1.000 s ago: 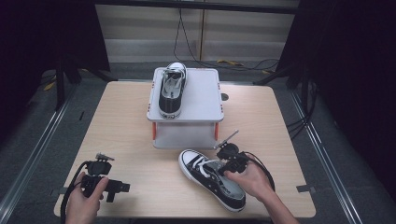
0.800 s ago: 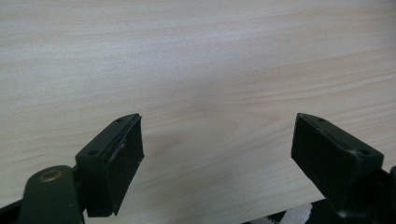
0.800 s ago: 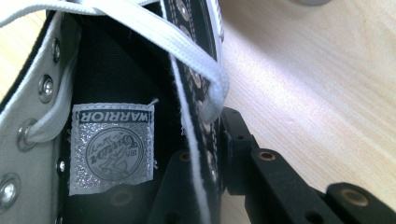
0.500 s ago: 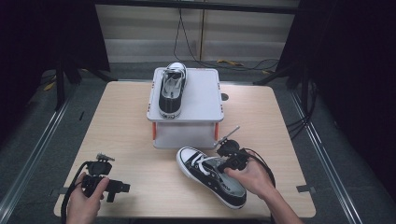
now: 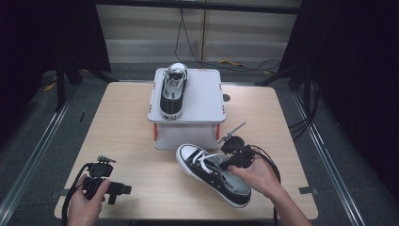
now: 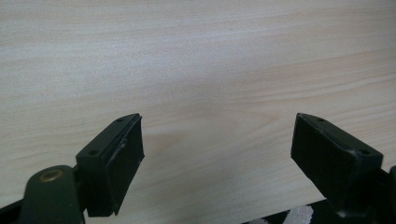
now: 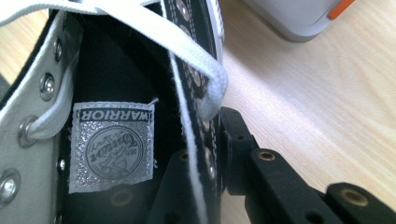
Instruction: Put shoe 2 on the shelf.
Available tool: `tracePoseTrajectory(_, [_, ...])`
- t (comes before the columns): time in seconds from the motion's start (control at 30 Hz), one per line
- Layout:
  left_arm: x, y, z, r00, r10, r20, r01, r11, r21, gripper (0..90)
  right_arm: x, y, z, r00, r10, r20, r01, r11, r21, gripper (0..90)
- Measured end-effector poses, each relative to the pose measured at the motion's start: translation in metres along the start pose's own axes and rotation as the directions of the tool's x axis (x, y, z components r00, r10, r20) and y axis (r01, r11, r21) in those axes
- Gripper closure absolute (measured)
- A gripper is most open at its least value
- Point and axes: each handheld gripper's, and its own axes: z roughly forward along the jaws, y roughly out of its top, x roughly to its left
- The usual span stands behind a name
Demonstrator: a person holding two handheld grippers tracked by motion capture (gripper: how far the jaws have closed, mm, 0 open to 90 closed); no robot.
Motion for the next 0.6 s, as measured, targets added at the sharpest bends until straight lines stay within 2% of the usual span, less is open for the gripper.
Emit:
tracePoseTrajectory(0.2, [0.002,0.0,0.001,1.0,0.001,0.002,-0.001,1.0,0.002,16.8,0.003,0.0,-0.021,0.9998,-0.017,0.009,0.017,1.0,-0.018,87.1])
tracePoseTrajectory(0.27, [0.001,0.001,0.002,1.0,-0.003,0.002,0.003,1.0,0.004,16.9,0.003,0.001,-0.027,1.0,-0.008,0.0,0.008,1.0,-0.025,87.1])
tracePoseTrajectory(0.47, [0.001,0.002,0.003,0.9999,0.01,0.008,-0.01,0.9999,0.007,16.9,0.001,0.004,-0.05,0.9998,-0.019,0.01,0.019,0.998,-0.054,87.1])
tracePoseTrajectory(0.6, [0.004,0.003,0.001,1.0,-0.007,0.003,0.007,1.0,0.004,16.8,-0.003,0.009,-0.071,0.9999,-0.008,0.014,0.009,0.996,-0.09,87.0])
